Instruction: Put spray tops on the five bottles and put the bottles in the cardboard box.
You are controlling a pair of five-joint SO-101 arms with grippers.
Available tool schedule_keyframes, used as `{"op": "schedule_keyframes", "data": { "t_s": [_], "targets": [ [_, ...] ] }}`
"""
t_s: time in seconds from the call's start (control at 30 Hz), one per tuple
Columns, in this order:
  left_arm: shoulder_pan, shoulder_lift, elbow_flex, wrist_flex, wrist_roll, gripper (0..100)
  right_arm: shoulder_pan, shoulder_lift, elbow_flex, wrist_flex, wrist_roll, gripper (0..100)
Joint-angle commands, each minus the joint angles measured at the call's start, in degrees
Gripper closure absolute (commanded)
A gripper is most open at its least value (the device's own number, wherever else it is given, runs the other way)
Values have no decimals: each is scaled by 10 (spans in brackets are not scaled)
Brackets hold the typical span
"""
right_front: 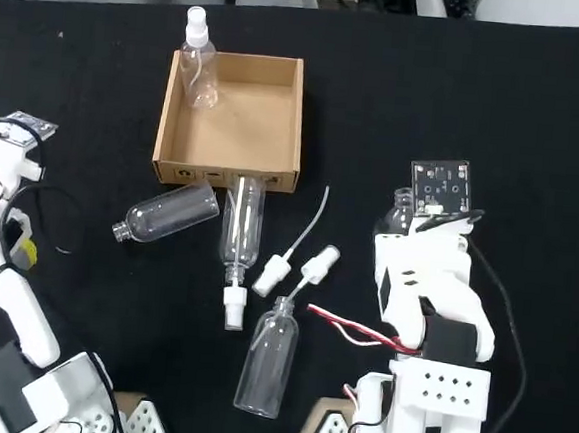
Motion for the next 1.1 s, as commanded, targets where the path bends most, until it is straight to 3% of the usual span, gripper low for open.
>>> {"op": "schedule_keyframes", "data": {
  "t_s": [0.0, 0.23, 0.6, 0.9, 1.07],
  "targets": [
    [17, -10, -36, 5, 38, 971, 16, -14, -2, -16, 1, 931],
    [52, -17, -36, -51, 145, 971, 16, -14, -2, -15, 1, 931],
    [97, -134, -13, -90, 277, 971, 16, -14, -2, -15, 1, 931],
    [109, -162, -10, -97, 344, 971, 16, -14, -2, -15, 1, 931],
    [149, -182, -7, -97, 388, 971, 16, -14, -2, -15, 1, 931]
  ]
}}
